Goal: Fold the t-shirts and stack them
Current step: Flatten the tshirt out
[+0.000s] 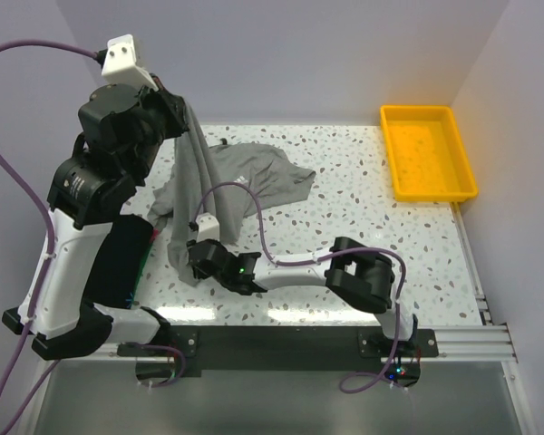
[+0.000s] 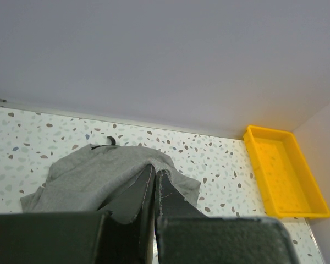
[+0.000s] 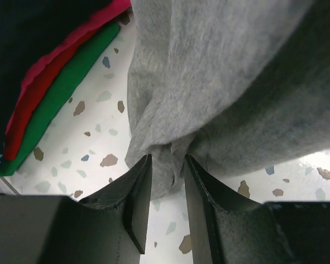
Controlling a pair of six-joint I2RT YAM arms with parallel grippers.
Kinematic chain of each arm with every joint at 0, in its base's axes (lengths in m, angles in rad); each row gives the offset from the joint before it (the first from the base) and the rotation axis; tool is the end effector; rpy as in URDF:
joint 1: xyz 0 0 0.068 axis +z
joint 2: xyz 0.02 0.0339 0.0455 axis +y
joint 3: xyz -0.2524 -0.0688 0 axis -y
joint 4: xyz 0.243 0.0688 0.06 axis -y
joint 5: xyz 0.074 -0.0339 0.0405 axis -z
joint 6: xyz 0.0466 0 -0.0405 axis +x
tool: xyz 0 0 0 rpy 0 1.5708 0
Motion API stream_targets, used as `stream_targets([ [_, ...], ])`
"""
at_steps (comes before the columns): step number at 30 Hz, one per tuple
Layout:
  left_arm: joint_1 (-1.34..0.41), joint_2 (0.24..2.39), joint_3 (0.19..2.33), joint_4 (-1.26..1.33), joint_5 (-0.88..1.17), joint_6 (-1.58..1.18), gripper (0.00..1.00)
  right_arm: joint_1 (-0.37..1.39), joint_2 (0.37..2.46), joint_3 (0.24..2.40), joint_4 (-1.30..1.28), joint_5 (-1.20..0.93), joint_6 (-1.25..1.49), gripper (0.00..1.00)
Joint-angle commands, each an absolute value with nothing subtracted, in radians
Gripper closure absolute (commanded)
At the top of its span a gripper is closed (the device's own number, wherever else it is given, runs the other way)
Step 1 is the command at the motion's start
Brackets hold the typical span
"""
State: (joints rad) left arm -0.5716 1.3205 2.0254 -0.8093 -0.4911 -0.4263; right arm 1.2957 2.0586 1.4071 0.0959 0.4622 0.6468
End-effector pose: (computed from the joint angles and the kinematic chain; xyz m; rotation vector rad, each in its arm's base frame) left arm 0.1954 -0.0995 0.5492 -0.2491 1.6557 -0.3445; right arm 0.1466 0.4430 0.1758 -0.4129 2.0982 0.6921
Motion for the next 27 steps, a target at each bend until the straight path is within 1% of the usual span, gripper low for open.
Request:
stream_targets([
  [1,-0.568,1.295,2.052,-0.785,-0.472,-0.420,1.00,1.301,2.077,1.468,0.109,0.548,0.638,0.66],
  [11,-0.568,1.287,2.059,-0.788,-0.463,-0.426,1.00,1.296,2.118,1.514,0.052,0.617,0.655,0.65],
  [22,-0.568,1.285,2.056,-0.795,-0.456,-0.440,1.00,1.293,2.151,1.546,0.063,0.626,0.664,0.63],
  [24,-0.568,1.284,2.049,-0.796,-0.456,-0.443,1.00,1.292,2.154,1.551,0.060,0.632,0.667,0.67],
  [26,-0.568,1.278,2.039,-0.796,-0.459,-0.446,1.00,1.287,2.149,1.549,0.057,0.656,0.678,0.75],
  [27,-0.568,1.275,2.036,-0.796,-0.460,-0.448,1.00,1.284,2.145,1.539,0.063,0.664,0.680,0.77],
])
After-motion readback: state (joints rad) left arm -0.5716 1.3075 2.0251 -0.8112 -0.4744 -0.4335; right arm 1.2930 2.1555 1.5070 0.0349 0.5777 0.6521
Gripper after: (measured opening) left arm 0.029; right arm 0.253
